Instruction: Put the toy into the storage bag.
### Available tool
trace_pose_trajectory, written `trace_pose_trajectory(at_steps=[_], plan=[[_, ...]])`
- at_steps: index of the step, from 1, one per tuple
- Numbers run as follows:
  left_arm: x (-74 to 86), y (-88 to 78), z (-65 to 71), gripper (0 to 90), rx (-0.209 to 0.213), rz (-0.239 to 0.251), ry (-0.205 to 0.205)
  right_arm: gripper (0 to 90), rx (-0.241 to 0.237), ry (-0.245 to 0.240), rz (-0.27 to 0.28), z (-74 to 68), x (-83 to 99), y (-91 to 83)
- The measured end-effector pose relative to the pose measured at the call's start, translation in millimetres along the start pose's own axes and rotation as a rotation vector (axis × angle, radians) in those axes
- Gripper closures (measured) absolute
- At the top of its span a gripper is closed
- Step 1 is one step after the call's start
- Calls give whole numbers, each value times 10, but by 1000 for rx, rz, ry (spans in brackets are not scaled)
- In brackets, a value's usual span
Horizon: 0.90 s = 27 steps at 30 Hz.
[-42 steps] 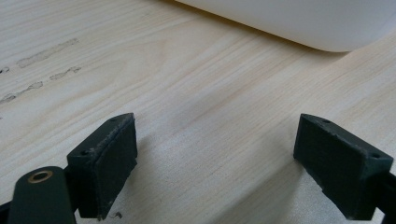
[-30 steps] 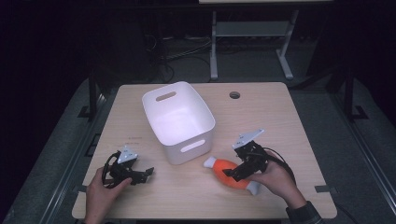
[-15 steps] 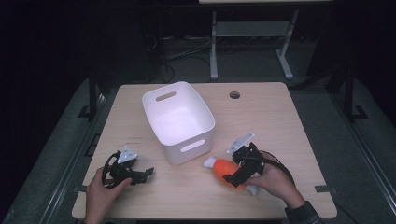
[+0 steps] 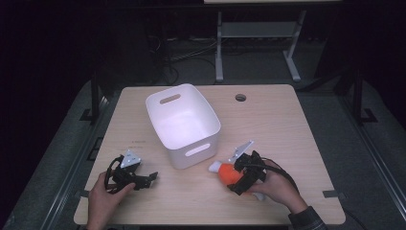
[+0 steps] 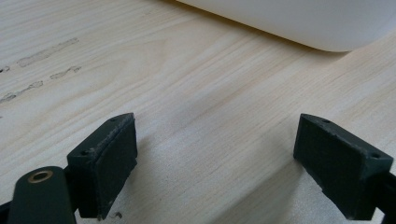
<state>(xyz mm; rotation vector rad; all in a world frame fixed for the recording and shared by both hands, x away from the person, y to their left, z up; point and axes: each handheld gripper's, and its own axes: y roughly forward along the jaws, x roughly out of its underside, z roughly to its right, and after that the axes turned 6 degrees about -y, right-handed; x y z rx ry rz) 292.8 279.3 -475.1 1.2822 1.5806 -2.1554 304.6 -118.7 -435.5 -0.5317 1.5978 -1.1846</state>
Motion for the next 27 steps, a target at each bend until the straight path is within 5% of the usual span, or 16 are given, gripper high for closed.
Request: trace_pose_trajectory(at_steps=[19,27], plan=[[2,-1,4,129,-1,1,-3,6,-5,1,-63,-32,14,193],[2,0,4,129,-1,2,-4,157,-9,-2,-56,-33,14,161]])
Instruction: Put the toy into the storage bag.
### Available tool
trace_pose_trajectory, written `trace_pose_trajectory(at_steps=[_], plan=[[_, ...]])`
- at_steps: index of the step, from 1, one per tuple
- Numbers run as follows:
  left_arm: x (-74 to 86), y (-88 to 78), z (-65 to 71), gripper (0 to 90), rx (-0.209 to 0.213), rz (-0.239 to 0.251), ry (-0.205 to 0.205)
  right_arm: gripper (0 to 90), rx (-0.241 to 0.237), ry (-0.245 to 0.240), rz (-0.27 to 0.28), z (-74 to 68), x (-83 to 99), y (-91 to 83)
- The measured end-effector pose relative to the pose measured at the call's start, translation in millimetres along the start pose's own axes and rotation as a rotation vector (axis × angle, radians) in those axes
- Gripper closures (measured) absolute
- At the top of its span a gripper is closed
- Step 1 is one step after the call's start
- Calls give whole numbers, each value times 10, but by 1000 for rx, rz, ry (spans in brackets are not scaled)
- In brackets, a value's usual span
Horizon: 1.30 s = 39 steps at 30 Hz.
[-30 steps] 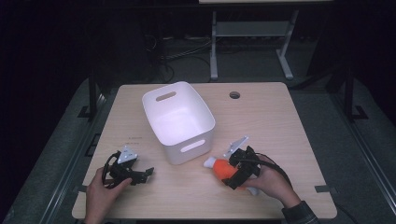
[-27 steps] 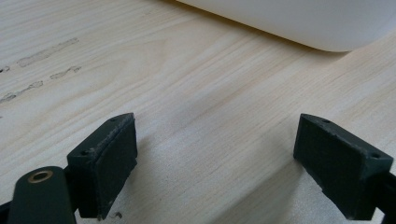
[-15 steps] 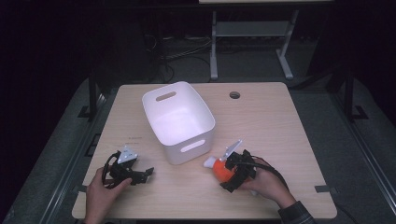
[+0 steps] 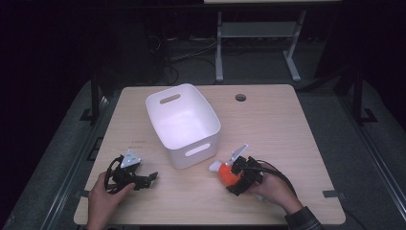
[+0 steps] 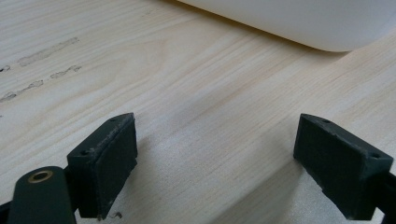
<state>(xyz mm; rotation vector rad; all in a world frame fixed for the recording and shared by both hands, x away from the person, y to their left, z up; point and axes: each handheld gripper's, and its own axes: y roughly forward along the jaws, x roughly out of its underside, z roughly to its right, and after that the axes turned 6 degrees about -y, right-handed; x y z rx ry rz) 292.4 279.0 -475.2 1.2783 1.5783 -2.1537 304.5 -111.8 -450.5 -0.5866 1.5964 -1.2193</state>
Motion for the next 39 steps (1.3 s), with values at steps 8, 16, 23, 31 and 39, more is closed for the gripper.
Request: trace_pose_trajectory(at_steps=[8,16,23,31,39], plan=[[0,0,0,129,0,0,0,191,-7,7,2,0,3,-15],[0,0,0,129,0,0,0,210,-5,22,0,19,9,-49],[0,0,0,129,0,-1,0,214,1,46,9,55,21,-110],[-1,-1,-1,129,0,-1,1,215,19,71,14,119,36,-184],[-1,-1,-2,129,0,-2,2,216,41,92,17,187,50,-258]])
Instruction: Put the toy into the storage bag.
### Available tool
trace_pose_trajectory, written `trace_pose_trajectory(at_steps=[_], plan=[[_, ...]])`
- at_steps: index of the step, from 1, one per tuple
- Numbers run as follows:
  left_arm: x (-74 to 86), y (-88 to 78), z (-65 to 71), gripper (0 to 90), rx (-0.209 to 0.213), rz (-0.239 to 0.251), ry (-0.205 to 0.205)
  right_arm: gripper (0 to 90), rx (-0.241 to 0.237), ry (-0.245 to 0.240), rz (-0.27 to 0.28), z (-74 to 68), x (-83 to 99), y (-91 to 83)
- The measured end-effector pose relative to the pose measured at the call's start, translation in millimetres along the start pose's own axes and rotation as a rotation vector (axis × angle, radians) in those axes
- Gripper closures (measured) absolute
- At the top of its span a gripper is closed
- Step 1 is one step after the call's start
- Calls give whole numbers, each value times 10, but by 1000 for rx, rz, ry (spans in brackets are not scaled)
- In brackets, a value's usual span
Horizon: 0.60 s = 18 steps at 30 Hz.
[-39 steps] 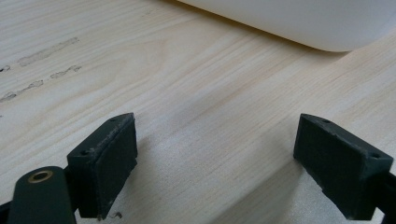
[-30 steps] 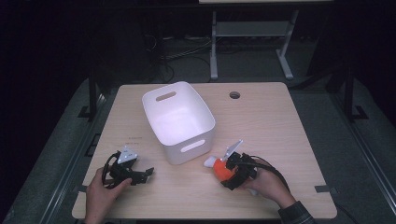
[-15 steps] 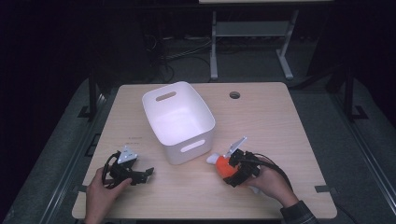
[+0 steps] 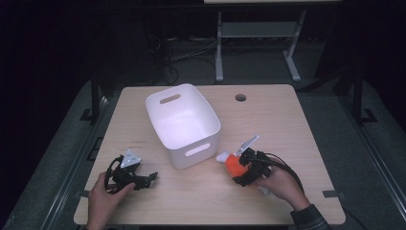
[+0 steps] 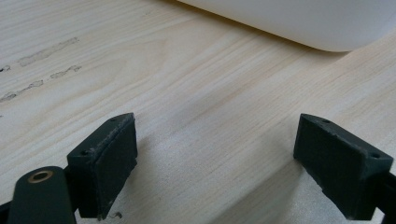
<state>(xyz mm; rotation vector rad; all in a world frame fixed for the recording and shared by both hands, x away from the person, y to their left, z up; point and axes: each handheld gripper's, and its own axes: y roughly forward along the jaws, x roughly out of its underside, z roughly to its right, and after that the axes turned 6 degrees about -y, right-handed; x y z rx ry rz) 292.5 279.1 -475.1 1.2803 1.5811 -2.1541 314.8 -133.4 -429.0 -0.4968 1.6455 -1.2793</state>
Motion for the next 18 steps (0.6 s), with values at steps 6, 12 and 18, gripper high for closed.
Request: trace_pose_trajectory(at_steps=[6,12,18], plan=[[0,0,0,129,0,-1,0,218,4,24,10,40,1,-40],[0,-1,0,129,0,0,0,218,22,41,16,104,-12,-79],[0,-1,0,129,0,-1,-1,220,43,69,30,197,-21,-138]])
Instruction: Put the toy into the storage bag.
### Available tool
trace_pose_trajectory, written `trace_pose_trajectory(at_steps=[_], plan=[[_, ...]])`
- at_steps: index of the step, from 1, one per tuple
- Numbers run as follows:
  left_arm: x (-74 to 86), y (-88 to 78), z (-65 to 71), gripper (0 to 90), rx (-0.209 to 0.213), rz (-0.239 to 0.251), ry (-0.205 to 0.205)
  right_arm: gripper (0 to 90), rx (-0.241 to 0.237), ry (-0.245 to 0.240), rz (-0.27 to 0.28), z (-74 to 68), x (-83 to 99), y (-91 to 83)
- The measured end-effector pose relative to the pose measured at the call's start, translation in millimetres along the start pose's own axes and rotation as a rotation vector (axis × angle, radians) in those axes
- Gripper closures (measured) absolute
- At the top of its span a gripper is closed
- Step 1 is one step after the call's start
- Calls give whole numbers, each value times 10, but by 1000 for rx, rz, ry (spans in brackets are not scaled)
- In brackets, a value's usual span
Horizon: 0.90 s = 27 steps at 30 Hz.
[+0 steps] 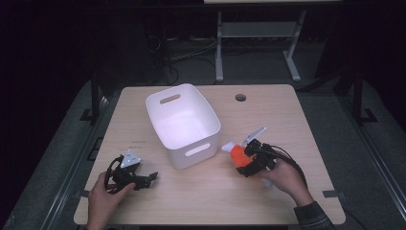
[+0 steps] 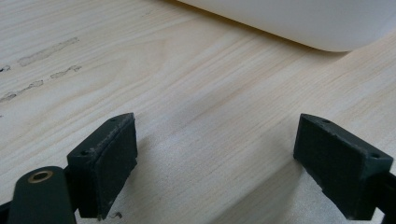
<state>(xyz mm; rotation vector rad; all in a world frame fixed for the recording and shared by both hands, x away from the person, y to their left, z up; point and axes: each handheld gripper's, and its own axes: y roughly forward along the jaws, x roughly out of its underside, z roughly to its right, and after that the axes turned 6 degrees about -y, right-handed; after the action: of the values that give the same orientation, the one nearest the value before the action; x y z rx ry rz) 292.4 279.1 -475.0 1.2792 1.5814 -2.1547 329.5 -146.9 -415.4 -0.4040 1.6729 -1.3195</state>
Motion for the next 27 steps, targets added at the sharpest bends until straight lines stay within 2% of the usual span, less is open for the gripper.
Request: trace_pose_trajectory(at_steps=[10,27], plan=[[0,2,0,129,0,3,-1,222,22,25,18,127,-12,-80],[1,2,2,129,0,3,-3,221,34,50,54,294,-170,-153]])
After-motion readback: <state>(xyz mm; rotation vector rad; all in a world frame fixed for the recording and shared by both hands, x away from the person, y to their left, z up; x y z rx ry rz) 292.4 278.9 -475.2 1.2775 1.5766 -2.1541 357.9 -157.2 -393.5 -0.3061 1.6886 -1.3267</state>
